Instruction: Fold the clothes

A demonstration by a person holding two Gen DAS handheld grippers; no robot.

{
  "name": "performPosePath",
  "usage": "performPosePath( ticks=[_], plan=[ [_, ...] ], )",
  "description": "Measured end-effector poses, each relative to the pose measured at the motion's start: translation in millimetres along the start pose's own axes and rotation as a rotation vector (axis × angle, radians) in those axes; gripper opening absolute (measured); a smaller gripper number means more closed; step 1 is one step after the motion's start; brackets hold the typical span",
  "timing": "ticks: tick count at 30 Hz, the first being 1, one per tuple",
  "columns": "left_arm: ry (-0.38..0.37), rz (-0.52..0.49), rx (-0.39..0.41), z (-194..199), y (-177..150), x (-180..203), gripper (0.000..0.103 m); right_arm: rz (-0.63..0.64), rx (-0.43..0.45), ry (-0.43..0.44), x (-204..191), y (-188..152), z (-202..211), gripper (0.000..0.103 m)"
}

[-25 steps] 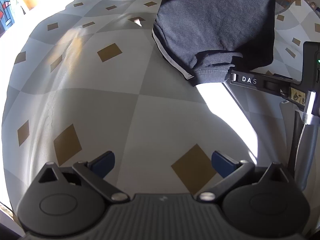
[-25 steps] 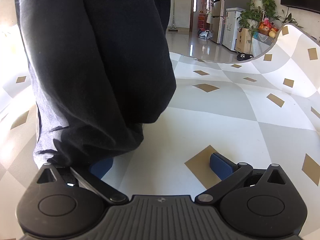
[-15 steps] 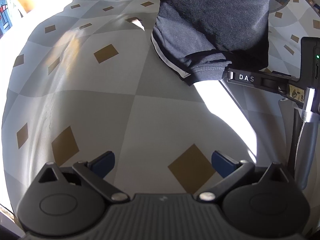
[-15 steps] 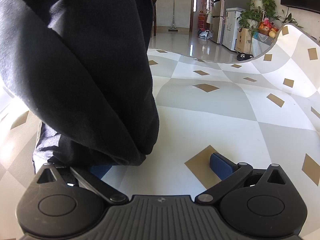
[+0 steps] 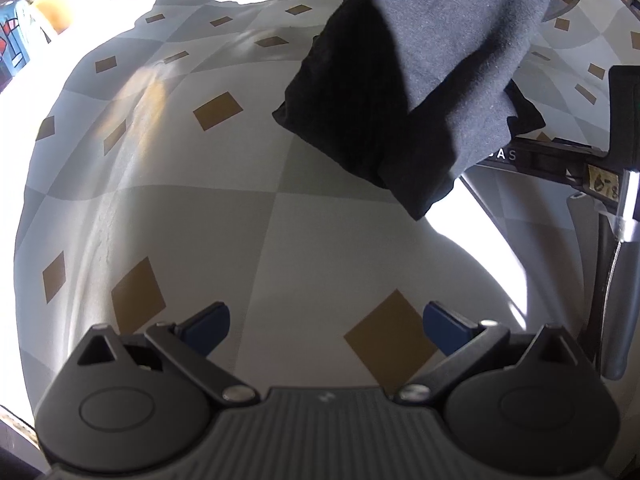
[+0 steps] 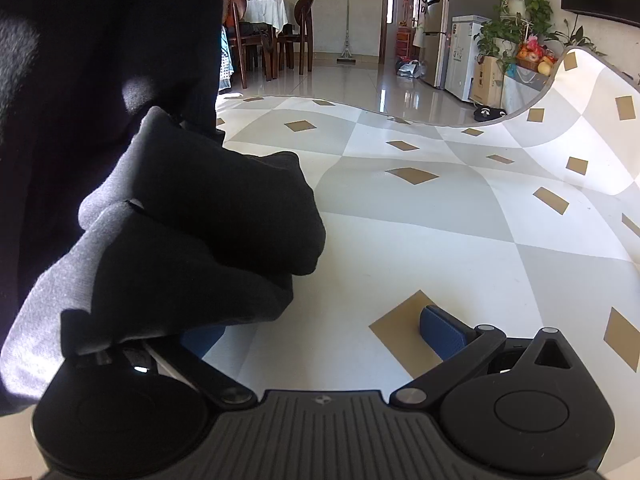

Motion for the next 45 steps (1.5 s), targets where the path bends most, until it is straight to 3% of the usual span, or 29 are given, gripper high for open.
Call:
performPosePath(
  ticks=[31,45],
  plan=[
    [0.076,-0.01,-0.016,-6,4,8,0.103,0.001,0.0,-0.002,-2,1,-2,0.103],
    [0.033,0.066,-0.054,-9,1,-3,0.103,0.001,-0.001,-0.002,-2,1,-3,0.103]
  ],
)
Point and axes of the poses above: each gripper's, at about its wrist camera, not at the fingertips, and z roughly against the way its jaws point, x to its right, y to its top, the point moved 2 cm from there along -z, roughly the way its jaws point, and after that the axes turned 1 degree about -x, right-handed, at the moved point
